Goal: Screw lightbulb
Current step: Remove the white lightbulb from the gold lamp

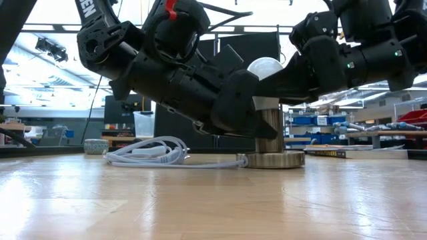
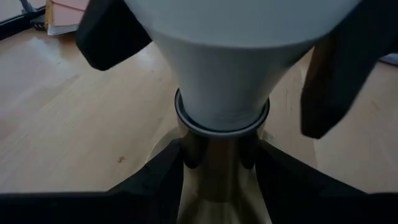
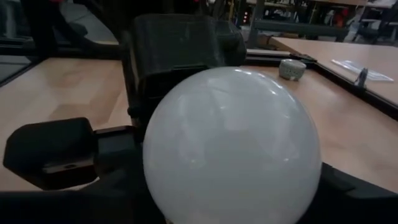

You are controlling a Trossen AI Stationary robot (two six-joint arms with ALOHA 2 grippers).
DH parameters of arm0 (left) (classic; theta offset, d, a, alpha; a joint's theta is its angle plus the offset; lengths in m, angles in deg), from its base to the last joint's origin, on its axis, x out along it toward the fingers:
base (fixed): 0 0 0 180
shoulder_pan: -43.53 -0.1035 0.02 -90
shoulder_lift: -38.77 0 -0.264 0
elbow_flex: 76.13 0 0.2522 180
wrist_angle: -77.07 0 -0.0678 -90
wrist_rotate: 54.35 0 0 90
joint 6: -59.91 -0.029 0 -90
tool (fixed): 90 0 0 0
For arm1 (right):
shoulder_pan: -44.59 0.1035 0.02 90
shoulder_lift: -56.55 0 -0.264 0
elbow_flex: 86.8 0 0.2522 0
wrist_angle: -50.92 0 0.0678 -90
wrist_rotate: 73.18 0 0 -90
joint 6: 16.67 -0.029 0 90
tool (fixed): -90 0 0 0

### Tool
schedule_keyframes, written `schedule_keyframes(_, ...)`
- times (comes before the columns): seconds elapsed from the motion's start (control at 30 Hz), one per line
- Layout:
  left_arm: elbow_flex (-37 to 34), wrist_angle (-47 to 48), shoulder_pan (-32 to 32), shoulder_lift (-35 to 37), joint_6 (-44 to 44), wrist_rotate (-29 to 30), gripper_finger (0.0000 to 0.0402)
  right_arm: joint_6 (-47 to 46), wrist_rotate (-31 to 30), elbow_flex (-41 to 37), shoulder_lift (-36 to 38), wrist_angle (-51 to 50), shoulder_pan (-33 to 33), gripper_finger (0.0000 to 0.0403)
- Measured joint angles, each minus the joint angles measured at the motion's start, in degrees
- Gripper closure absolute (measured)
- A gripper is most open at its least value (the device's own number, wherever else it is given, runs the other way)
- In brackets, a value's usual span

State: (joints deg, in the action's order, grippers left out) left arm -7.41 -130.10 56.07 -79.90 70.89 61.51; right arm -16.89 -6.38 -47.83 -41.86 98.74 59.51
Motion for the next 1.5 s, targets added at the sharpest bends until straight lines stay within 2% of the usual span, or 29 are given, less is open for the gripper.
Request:
schedule_keyframes(0.33, 0.1, 0.1, 0.0, 0.1, -0.5, -1.7, 0.0219, 1.5, 0.3, 0.0, 0.0, -0.5, -0.5, 0.016)
schedule_keyframes(0.63, 0.1, 0.6, 0.0, 0.2, -3.5, -5.1, 0.0219, 0.1, 7.3, 0.0, 0.0, -1.4, -1.2, 0.0174)
schedule_keyframes(0.77, 0.1, 0.5, 0.0, 0.2, -6.1, -8.2, 0.0219, 0.4, 12.0, 0.0, 0.0, -1.6, -1.5, 0.0175)
schedule_keyframes(1.2, 0.1, 0.1, 0.0, 0.1, -12.1, -17.1, 0.0219, 2.3, 34.9, 0.0, 0.0, -2.7, -5.7, 0.0175)
schedule_keyframes(1.4, 0.1, -0.5, 0.0, 0.0, -12.1, -17.6, 0.0219, 5.2, 42.5, 0.0, 0.0, -2.7, -8.4, 0.0175)
schedule_keyframes(1.5, 0.0, -0.7, 0.0, 0.0, -10.9, -17.1, 0.0219, 4.2, 42.4, 0.0, 0.0, -2.9, -9.1, 0.0174)
